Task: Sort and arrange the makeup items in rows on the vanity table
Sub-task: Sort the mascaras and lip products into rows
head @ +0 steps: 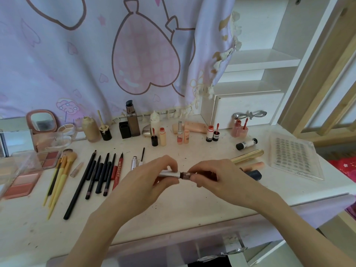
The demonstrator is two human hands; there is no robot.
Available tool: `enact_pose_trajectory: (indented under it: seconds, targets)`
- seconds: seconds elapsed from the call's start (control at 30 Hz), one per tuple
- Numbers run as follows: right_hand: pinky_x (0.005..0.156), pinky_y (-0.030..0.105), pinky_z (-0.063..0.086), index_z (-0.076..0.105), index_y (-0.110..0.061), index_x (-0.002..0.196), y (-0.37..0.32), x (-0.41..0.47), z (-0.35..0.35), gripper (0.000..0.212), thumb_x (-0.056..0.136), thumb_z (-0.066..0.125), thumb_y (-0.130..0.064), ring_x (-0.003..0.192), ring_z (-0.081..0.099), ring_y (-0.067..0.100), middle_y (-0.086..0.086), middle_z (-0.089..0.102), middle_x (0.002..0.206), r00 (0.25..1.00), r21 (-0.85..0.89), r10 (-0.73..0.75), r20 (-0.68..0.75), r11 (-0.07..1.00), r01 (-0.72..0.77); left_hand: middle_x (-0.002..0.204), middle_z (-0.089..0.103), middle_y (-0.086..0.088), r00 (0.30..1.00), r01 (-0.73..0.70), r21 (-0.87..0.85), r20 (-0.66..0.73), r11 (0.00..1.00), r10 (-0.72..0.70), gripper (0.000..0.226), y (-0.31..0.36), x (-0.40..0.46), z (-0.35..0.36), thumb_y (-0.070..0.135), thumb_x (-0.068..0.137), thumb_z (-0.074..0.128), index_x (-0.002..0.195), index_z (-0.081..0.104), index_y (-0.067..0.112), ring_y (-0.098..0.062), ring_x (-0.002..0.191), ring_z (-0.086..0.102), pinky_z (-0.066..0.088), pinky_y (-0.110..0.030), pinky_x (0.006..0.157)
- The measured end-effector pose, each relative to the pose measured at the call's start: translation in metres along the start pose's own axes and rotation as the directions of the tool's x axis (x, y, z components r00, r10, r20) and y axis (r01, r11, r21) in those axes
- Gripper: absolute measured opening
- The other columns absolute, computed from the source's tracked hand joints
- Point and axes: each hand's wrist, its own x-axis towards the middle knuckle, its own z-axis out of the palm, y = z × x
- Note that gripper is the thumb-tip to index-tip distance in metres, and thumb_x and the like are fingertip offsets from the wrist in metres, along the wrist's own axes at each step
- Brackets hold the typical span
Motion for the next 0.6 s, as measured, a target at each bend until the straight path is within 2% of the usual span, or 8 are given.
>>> enact_pose_trajectory:
  seconds: [0.13,0.27,0.37,0.43,0.5,0.6]
  targets:
    - [0.067,0.015,0.039,0.067,-0.024,0.096,0.0015,0.0003,0.0005,0.014,0.089,0.058,-0.032,0.077,0.052,0.003,-0.011,0.062,0.084,0.998,-0.07,-0.039,-0.05,0.997,0.036,0.064,0.05,0.009,0.996,0.082,0.043,0.02,0.996,-0.083,0.008,-0.0018,0.0012,-0.0004,0.048,0.087,0.042,0.082,0.04,0.043,-0.005,0.057,0.045,0.034,-0.016,0.052]
    - [0.072,0.02,0.041,0.066,-0.025,0.096,0.0005,0.0014,-0.0008,0.012,0.086,0.063,-0.03,0.078,0.051,0.005,-0.01,0.059,0.086,0.99,-0.142,-0.089,-0.112,0.987,0.073,0.069,0.052,0.013,0.996,0.087,0.038,0.032,0.995,-0.089,0.023,-0.001,-0.0015,-0.0006,0.063,0.076,0.037,0.092,0.035,0.048,-0.001,0.065,0.049,0.035,-0.014,0.053]
    - [0.074,0.018,0.04,0.066,-0.026,0.105,0.0002,0.002,0.0001,0.021,0.085,0.065,-0.031,0.076,0.049,-0.001,-0.015,0.055,0.086,0.982,-0.168,-0.106,-0.153,0.983,0.08,0.07,0.049,0.011,0.998,0.064,0.056,0.013,0.996,-0.065,0.026,-0.001,-0.0043,0.0015,0.05,0.085,0.048,0.099,0.026,0.046,0.006,0.067,0.047,0.038,-0.011,0.056]
    - [0.074,0.019,0.041,0.067,-0.024,0.106,0.0004,0.002,0.0005,0.022,0.085,0.065,-0.03,0.075,0.047,0.0,-0.015,0.053,0.086,0.979,-0.192,-0.129,-0.155,0.976,0.098,0.063,0.047,0.009,0.998,0.055,0.083,-0.02,0.995,-0.054,0.015,-0.0015,-0.0038,0.0014,0.042,0.09,0.045,0.094,0.031,0.04,0.004,0.061,0.047,0.036,-0.012,0.053]
    - [0.073,0.022,0.041,0.07,-0.022,0.101,0.001,0.0015,-0.0001,0.017,0.086,0.065,-0.028,0.076,0.047,0.003,-0.012,0.054,0.086,0.976,-0.233,-0.155,-0.156,0.966,0.116,0.06,0.045,0.01,0.997,0.071,0.118,-0.044,0.991,-0.066,0.01,-0.0033,-0.0024,-0.0003,0.045,0.091,0.038,0.091,0.037,0.036,0.002,0.057,0.046,0.034,-0.014,0.051]
    - [0.075,0.024,0.039,0.07,-0.021,0.1,0.004,0.0007,-0.0042,0.016,0.085,0.066,-0.026,0.079,0.048,0.007,-0.011,0.055,0.088,0.969,-0.267,-0.153,-0.194,0.959,0.098,0.066,0.046,0.015,0.994,0.073,0.099,-0.093,0.992,-0.064,0.03,-0.0083,-0.0013,-0.002,0.054,0.085,0.031,0.089,0.05,0.031,0.008,0.069,0.047,0.035,-0.01,0.059]
